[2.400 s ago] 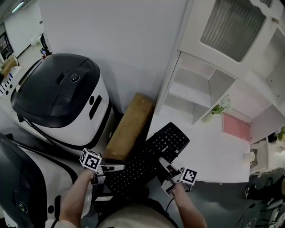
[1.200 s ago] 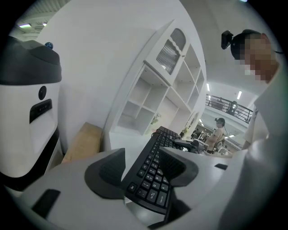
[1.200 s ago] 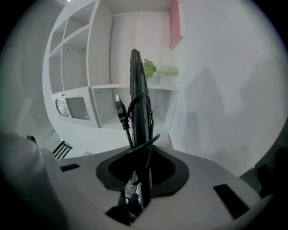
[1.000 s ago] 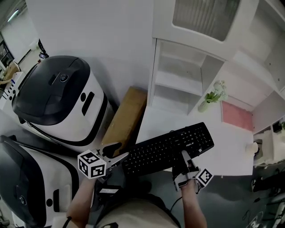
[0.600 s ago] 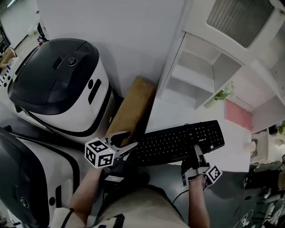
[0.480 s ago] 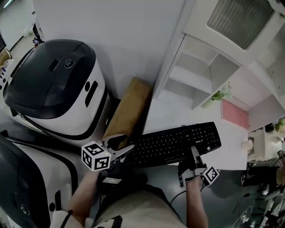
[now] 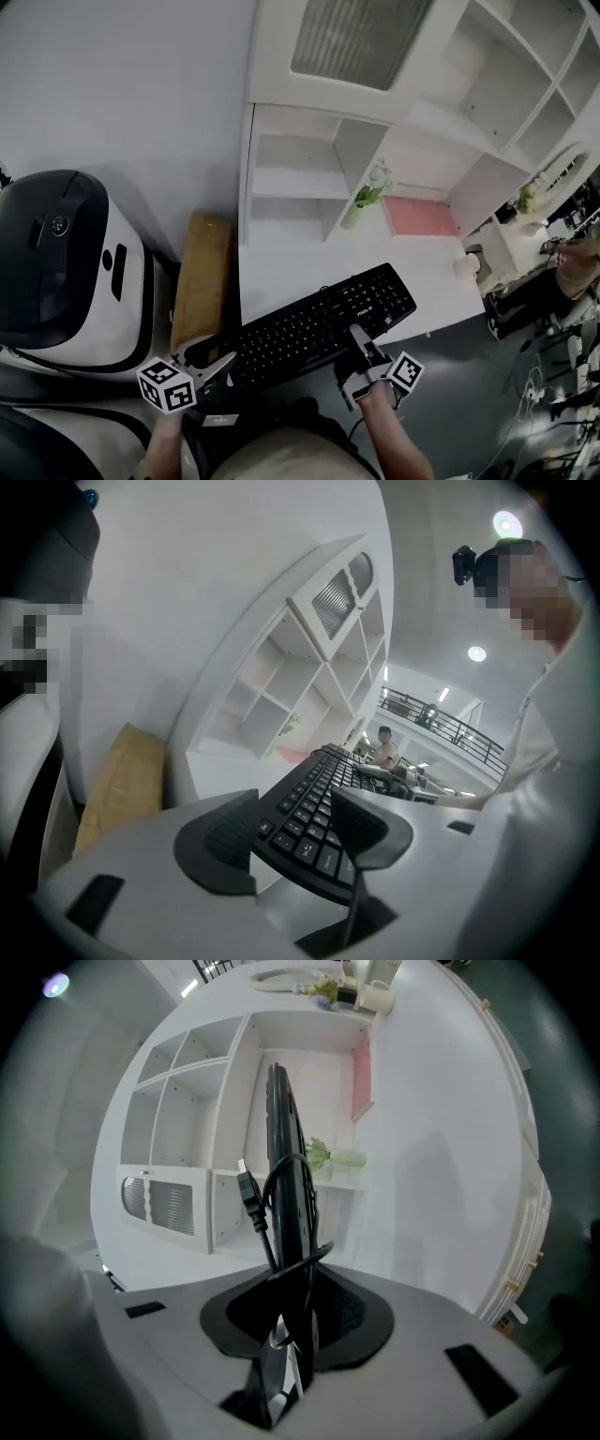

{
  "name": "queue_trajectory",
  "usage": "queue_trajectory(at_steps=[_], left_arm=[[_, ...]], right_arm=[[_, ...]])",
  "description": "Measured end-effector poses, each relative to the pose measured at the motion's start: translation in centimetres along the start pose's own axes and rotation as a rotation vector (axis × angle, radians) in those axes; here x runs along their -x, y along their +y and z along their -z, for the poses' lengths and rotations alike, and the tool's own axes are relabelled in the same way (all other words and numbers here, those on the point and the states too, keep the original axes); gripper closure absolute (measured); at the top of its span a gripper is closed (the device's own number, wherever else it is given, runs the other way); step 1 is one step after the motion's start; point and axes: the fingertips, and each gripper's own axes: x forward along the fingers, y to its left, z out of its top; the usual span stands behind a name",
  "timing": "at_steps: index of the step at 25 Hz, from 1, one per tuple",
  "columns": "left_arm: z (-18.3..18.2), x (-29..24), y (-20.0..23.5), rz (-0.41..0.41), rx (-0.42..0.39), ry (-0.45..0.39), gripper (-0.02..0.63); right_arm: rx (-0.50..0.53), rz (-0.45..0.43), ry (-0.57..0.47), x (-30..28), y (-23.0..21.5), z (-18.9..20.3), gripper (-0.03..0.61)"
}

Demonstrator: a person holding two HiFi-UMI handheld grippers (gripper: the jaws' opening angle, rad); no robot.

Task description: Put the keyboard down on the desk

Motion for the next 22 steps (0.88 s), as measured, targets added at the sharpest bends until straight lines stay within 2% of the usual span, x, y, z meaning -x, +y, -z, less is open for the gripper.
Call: queue_trajectory(at_steps=[4, 12, 17, 22], left_arm=[[0.1, -1.4, -0.7, 0.024, -0.012, 0.042, 0.373], [0.9, -5.8, -3.8, 0.022, -0.037, 0.091, 0.373], [0.2, -9.6, -6.9, 0.002, 0.023, 0.031, 0.373], [0.2, -13.9, -11.1, -0.031, -0.025, 0.002, 0.373]], right_arm=[[-0.021, -0.015, -0.057, 1.6, -0.1, -1.7, 0.482], [-0.064, -0.052, -0.101, 5.2, -1.1, -6.3, 0.481], [-0.100, -0.054, -0.108, 8.3, -2.3, -10.1, 0.480], [-0.134, -0.058, -0.109, 11.2, -3.5, -14.5, 0.480]])
